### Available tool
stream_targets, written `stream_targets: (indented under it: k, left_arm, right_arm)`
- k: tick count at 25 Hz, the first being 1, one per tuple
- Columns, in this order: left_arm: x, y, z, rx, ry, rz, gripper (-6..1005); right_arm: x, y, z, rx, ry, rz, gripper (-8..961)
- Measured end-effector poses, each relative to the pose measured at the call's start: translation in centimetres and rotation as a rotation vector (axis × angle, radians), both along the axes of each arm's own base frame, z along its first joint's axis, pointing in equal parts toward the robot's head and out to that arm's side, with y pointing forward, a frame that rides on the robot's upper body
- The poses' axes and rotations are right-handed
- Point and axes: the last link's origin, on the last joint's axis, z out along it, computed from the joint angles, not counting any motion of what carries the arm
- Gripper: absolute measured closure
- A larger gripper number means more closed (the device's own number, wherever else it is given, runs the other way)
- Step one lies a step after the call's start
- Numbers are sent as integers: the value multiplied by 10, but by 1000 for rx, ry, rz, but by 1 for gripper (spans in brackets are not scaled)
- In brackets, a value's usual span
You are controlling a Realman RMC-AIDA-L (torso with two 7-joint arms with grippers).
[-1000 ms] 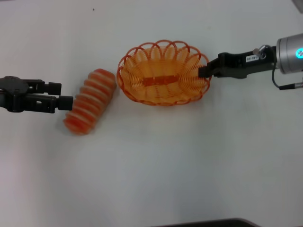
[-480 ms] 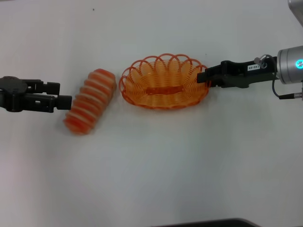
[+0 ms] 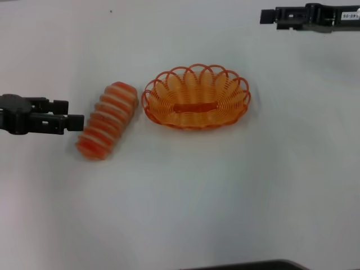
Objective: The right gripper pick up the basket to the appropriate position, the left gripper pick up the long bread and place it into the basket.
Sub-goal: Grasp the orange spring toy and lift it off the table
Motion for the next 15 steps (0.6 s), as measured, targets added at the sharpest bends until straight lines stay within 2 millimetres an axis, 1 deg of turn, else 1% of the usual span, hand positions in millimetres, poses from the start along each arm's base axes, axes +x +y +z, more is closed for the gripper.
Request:
stream_targets:
  k: [4,5,7,10,14,15]
  left_arm:
    - [-4,1,-10,-7,46,33,122]
    - [-4,1,-11,-9,53,38,122]
    - [-2,3,-13,-8,80,52,123]
    - [6,7,-14,5,127,68,124]
    - [29,17,-14,65,212,83,126]
    - [38,20,-18,78,241,79,126]
  right_arm:
    - [-29,-20,5,-93,-45,350,129]
    - [-33,-26,5,-117,-64,418,131]
    - [-35,-33,5,-169,-116,495,134]
    - [-29,-39,1,-261,-213,529,139]
    - [-22,-38,-4,-302,-285,502,143]
    - [-22,-37,-6,-297,-288,498,144]
